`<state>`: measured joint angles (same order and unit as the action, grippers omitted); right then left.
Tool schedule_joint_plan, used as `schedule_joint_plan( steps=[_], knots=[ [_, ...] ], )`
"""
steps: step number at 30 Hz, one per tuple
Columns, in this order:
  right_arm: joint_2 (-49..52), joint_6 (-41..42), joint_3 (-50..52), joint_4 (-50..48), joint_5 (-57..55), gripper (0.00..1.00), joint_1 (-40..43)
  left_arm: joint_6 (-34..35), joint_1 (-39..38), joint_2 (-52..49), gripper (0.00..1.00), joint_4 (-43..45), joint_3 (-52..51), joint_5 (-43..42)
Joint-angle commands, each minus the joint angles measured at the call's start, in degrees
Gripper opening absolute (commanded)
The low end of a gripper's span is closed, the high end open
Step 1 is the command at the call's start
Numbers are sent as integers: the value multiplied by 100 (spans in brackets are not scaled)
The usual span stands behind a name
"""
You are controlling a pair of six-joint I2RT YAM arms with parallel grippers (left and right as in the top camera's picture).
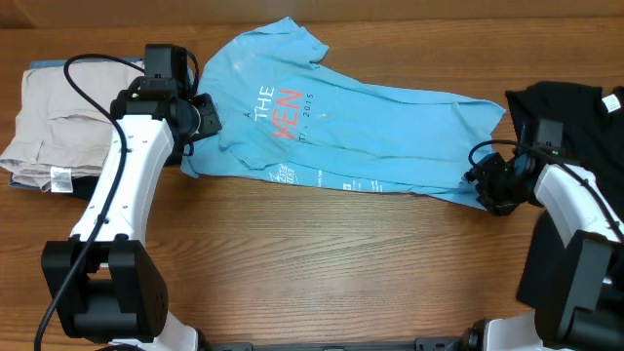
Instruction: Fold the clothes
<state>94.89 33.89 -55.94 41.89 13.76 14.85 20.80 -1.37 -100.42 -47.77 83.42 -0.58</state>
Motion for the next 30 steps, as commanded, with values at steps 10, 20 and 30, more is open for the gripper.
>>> schedule_joint_plan(
  steps=[10, 20, 30],
  knots=[
    [-52, 791, 57, -310, -190, 46, -380, -4, 42, -52, 31, 0, 105, 212],
    [-48, 1117, 494, -876, -293, 35, -398, -4, 44, -52, 33, -4, 105, 210],
    [-48, 1115, 494, -1991, 48, 4, -398, -2, 44, -52, 35, -44, 105, 208]
  ],
)
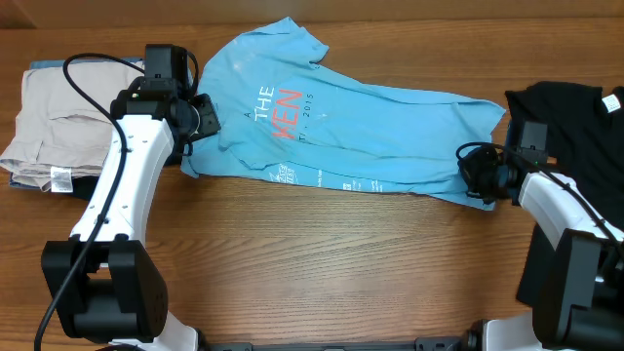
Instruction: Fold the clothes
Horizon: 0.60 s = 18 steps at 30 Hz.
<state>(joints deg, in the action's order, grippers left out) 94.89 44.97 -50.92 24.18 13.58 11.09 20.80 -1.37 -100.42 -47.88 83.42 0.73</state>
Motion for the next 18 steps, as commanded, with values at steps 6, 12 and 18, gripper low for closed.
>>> schedule_joint_plan(
  steps=[6, 12, 18],
  knots=[
    [367, 7, -9, -1495, -243, 5, -457, -2, 44, -52, 36, -103, 105, 76],
    [870, -1683, -107, -2704, -442, 50, -675, -2, 44, -52, 37, -138, 105, 72],
    [501, -2402, -1209, -1526, 15, 65, -667, -2, 44, -52, 47, -144, 107, -796]
  ],
)
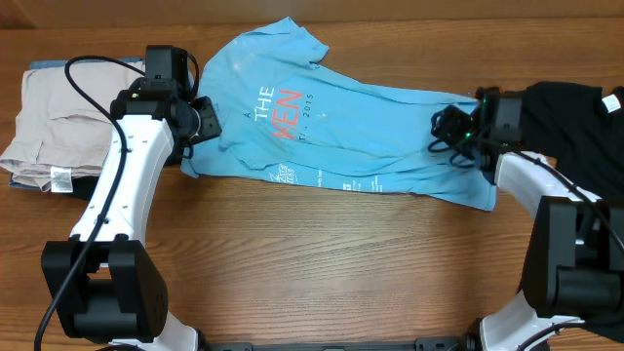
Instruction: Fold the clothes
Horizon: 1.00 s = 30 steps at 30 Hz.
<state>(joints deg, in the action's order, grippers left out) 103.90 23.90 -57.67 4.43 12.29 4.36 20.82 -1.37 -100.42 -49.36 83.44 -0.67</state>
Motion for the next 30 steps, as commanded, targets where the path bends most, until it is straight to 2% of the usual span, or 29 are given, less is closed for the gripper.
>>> schedule_joint_plan(
  steps=[1, 3, 7, 9, 12, 15, 19, 22, 25, 30],
  knots=[
    [-509, -297, -697, 767, 76, 66, 22, 0, 44, -52, 52, 7, 105, -951],
    [-662, -299, -925, 1333, -205, 68, 92, 214, 42, -52, 54, -2, 103, -1471],
    [-789, -302, -990, 2065, -485, 80, 393, 1029, -28, -55, 54, -337, 33, -1556],
    [-789, -299, -990, 2367, -627, 99, 634, 1453, -166, -57, 54, -330, -219, -1613],
    [-789, -297, -990, 2509, -625, 100, 861, 1943, -295, -57, 52, -63, -673, -1703],
    [-789, -297, -990, 2507, -625, 100, 890, 2406, -382, -57, 52, 581, -1228, -1895],
    [-789, -295, -990, 2507, -625, 100, 890, 2988, -557, -72, 52, 1338, -1615, -1471],
    [-789, -297, -990, 2507, -625, 100, 890, 3027, -671, -225, 51, 1700, -1648, -1088],
    [-789, -295, -990, 2507, -625, 100, 890, 3045, -691, -560, 52, 1784, -1648, -1088],
    [-789, -295, -990, 2507, -625, 100, 890, 3064, -688, -789, 45, 1878, -1648, -1091]
  ],
)
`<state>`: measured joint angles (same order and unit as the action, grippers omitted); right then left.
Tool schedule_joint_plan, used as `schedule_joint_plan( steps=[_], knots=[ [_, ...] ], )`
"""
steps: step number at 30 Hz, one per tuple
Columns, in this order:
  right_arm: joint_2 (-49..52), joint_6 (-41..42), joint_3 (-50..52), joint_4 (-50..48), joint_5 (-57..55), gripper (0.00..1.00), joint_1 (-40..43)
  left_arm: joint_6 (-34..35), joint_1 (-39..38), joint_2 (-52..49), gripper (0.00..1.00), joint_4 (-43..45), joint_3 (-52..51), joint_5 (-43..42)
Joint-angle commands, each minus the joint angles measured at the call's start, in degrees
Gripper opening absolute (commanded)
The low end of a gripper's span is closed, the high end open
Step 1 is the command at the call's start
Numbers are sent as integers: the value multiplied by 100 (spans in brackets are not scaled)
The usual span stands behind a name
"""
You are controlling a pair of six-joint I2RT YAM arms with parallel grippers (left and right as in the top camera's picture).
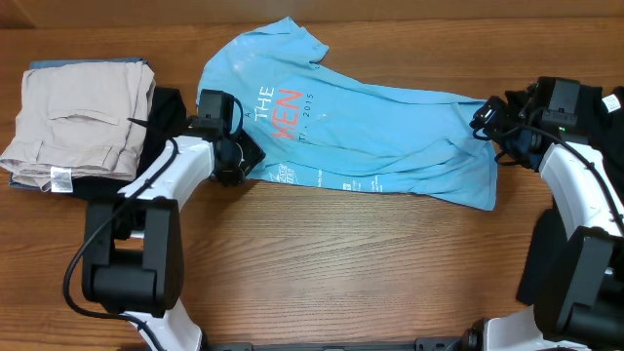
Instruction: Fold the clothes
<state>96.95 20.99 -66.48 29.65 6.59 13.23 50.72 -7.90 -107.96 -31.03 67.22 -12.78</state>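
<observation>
A light blue T-shirt [370,127] with "THE XEN" printed on it lies spread flat across the table, collar at the far left, hem to the right. My left gripper [240,157] rests low on the shirt's near-left edge, by the small printed text; its jaws are hidden under the wrist. My right gripper [487,115] sits at the far-right corner of the hem, where the cloth is wrinkled. Whether either gripper holds cloth cannot be told.
A stack of folded beige clothes [73,122] lies at the far left, with a dark piece [168,109] beside it. A black garment [590,127] is heaped at the right edge. Bare wooden table [341,263] stretches in front of the shirt.
My left gripper moved from the shirt's left sleeve to its near-left edge, closer to the front. My right gripper moved right, from over the hem area to the far-right hem corner.
At first my left gripper was at the left sleeve and my right gripper at the near-right hem corner. The right gripper then shifted over the hem toward the far side, bunching the cloth. Now it is at the far-right corner, and the left is at the near-left edge.
</observation>
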Motion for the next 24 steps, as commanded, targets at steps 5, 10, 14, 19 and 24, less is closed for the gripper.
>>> schedule_joint_plan(
  steps=[5, 10, 14, 19, 24],
  knots=[
    [-94, -7, -109, -15, -55, 100, 2, 74, -37, -37, 39, 68, -26, 442],
    [-94, -4, -109, -15, -55, 100, 2, 72, -39, -37, 35, 87, -26, 422],
    [-94, -4, -109, -15, -55, 100, 2, 72, -39, -37, 45, 94, -26, 428],
    [-94, -4, -109, -15, -55, 100, 2, 72, -42, -37, 39, 111, -26, 560],
    [-94, -7, -109, -15, -55, 100, 2, 70, -42, -48, 39, 120, -28, 704]
  ],
)
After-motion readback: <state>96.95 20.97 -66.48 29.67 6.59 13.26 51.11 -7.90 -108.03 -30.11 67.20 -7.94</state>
